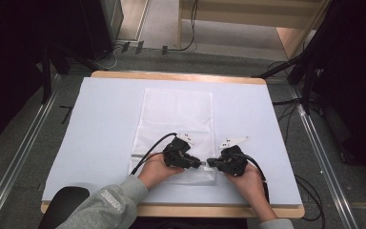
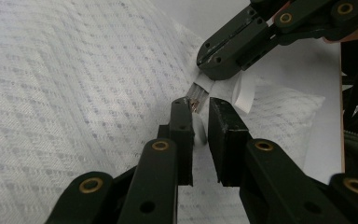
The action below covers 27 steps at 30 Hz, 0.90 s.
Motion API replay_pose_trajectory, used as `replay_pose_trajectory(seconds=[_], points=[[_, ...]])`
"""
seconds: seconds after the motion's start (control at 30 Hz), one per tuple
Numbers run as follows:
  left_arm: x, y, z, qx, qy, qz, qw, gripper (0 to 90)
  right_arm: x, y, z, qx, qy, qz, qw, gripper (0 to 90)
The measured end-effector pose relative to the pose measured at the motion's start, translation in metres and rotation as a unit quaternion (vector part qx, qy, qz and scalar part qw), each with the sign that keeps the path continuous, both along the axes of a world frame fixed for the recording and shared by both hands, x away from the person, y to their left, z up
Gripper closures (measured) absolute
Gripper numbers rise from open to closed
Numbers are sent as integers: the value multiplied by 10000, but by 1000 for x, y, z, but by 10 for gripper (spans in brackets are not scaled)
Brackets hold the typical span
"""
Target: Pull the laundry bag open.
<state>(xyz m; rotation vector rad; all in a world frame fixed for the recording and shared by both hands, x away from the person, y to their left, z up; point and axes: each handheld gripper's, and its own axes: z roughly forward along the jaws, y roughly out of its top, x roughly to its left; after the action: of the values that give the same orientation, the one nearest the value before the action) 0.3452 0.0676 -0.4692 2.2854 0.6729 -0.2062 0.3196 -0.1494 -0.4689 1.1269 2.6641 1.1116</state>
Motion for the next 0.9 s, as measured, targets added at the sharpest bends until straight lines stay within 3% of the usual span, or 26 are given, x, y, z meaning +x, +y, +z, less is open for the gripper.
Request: replay_pose_trajectory(seconds=[0.1,0.43,0.73,0.9], points=[[2,1,-1,-4,48,27,10000,851,0,0,0,-1,-2,6,10000,900],[6,5,0,-46,199,83,9998,849,0,0,0,-8,-7,5,10000,900],[3,-1,-2,-72,74,90,9999,862,0,0,0,-13,-29,14,10000,900],[6,1,-2,-105,227,58,9997,878,0,-1,-1,1,-75,56,10000,900]])
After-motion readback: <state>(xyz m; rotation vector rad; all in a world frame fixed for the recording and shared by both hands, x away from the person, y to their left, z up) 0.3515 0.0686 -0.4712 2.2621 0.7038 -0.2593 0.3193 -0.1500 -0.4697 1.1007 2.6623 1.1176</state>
